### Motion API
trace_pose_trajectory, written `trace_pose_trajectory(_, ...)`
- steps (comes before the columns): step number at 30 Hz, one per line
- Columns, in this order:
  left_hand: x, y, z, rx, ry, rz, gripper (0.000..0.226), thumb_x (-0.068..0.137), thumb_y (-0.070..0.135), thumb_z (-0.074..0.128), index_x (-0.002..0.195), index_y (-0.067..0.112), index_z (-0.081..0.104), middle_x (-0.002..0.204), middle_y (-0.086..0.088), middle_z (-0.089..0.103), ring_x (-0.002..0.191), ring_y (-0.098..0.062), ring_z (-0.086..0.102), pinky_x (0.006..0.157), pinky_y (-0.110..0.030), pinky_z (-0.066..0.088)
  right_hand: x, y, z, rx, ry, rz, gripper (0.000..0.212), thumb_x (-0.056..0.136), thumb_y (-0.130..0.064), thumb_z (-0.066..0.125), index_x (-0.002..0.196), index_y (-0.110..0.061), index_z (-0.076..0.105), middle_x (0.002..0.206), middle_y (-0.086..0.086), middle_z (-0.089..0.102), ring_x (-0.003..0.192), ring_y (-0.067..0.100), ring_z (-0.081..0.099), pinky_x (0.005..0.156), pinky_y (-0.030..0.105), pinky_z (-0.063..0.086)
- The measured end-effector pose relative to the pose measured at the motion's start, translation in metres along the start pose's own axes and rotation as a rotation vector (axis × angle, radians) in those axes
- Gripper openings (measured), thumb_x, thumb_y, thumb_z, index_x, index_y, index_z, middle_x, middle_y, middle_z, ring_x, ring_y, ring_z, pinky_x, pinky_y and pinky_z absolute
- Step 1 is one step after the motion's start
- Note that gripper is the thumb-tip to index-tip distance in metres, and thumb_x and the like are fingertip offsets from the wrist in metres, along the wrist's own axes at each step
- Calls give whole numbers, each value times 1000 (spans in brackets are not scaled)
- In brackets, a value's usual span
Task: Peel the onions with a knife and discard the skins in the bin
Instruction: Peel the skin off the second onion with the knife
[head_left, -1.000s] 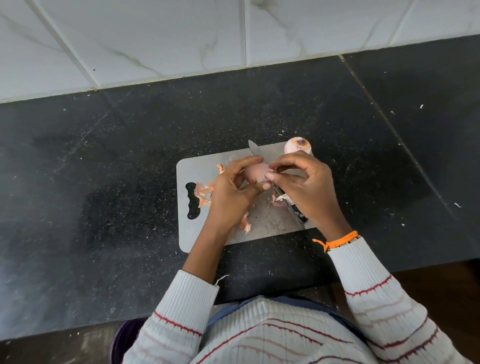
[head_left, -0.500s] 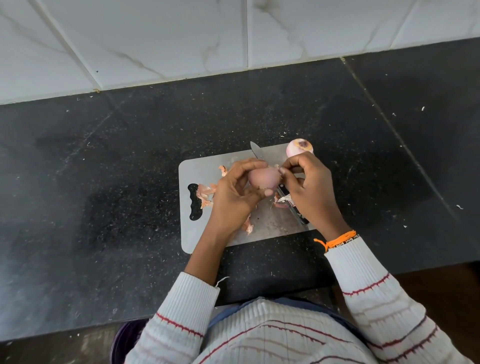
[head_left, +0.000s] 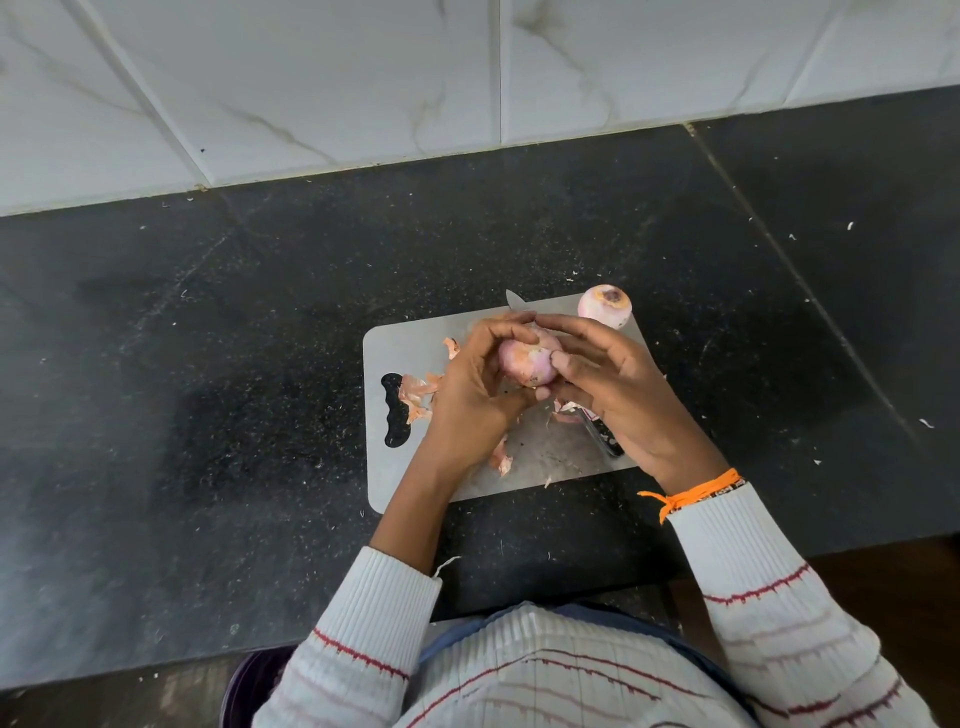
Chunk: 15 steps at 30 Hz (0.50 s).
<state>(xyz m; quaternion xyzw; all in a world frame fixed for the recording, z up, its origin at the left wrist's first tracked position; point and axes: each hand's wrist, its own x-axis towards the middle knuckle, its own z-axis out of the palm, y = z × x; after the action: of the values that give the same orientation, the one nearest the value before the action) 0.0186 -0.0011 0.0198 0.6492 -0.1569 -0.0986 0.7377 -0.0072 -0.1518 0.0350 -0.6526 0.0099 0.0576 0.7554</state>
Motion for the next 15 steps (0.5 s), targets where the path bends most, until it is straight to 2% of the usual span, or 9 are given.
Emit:
trace_pose_trajectory(5,1,3,3,259,56,-45,51,74,1,73,118,17,54,123,2,55,111,-11,58,92,-27,50,0,4,-2,-84,114,-10,30,87,-8,62,113,-22,62,116,4,63,104,21,65,83,50,55)
trace_pose_trajectory(7,1,6,5,347,98,-22,50,74,1,72,118,20,57,120,3,57,104,-2,59,83,-14,49,0,3,-2,-97,157,7,29,86,-11,64,112,-23,63,114,4,64,101,21,66,78,52,56)
trace_pose_trajectory(9,0,8,7,396,112,-17,50,73,2,70,120,19,58,116,4,59,100,3,58,78,-8,47,0,3,-2,-120,186,13,28,85,-12,65,110,-24,63,112,4,64,99,20,67,76,51,57)
trace_pose_trajectory(12,0,9,8,464,101,-16,57,66,18,66,122,16,58,115,2,62,101,-3,61,82,-11,49,0,2,-1,-148,201,15,27,85,-11,66,108,-26,64,109,3,65,95,19,68,74,48,58)
trace_pose_trajectory(15,-1,10,8,533,103,3,60,64,21,65,123,13,59,115,0,65,101,-5,62,86,-14,50,0,2,-1,-168,207,17,27,83,-11,67,107,-25,65,107,4,65,92,20,69,73,47,59)
